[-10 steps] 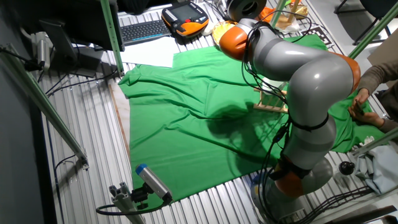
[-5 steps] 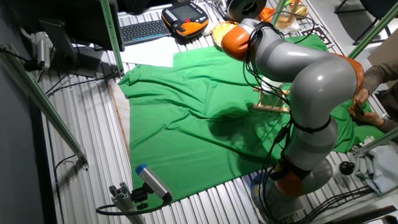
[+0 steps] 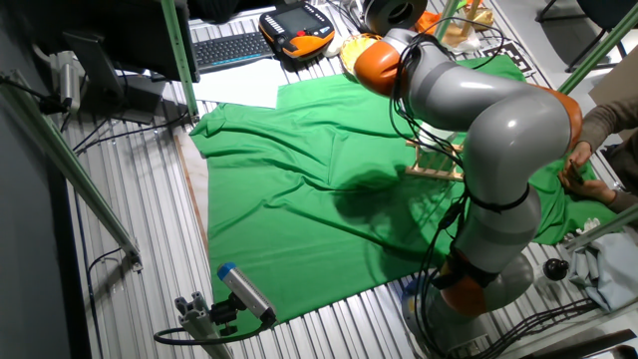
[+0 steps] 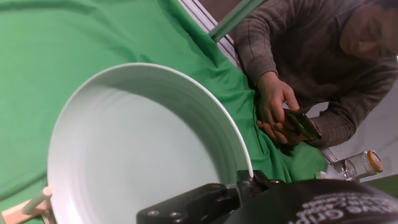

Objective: Put the dish on the dish rack

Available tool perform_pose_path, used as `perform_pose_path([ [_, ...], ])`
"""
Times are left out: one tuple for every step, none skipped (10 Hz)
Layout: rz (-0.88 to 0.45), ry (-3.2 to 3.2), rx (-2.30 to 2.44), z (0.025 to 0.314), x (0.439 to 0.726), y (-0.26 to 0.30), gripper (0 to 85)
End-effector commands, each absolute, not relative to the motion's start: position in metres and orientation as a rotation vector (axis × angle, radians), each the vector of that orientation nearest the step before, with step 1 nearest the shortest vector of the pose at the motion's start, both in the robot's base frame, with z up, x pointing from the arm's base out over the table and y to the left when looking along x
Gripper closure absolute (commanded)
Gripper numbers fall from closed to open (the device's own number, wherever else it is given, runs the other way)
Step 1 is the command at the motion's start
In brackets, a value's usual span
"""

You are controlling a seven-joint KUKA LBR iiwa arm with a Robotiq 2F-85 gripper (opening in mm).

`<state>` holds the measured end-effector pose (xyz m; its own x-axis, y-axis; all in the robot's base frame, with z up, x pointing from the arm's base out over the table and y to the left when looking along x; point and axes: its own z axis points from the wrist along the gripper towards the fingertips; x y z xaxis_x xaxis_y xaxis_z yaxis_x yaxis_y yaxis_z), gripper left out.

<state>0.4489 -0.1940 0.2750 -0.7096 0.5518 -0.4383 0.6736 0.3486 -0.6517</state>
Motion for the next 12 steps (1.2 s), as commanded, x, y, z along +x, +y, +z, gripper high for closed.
perform_pose_path([
  [-1.312,2.449,1.120,0.275,0.449,-0.194,85.0],
  [-1.324,2.439,1.117,0.275,0.449,-0.193,85.0],
  [-1.340,2.425,1.114,0.275,0.449,-0.192,85.0],
  [-1.341,2.425,1.121,0.275,0.449,-0.190,85.0],
  [-1.342,2.424,1.124,0.274,0.449,-0.187,85.0],
  [-1.339,2.421,1.130,0.273,0.449,-0.185,85.0],
  [-1.341,2.417,1.134,0.271,0.450,-0.183,85.0],
  [-1.341,2.413,1.137,0.269,0.450,-0.182,85.0],
  [-1.356,2.400,1.133,0.269,0.451,-0.182,85.0],
  [-1.363,2.390,1.135,0.269,0.450,-0.182,85.0],
  [-1.367,2.384,1.135,0.269,0.450,-0.182,85.0],
  [-1.370,2.376,1.142,0.269,0.450,-0.181,85.0],
])
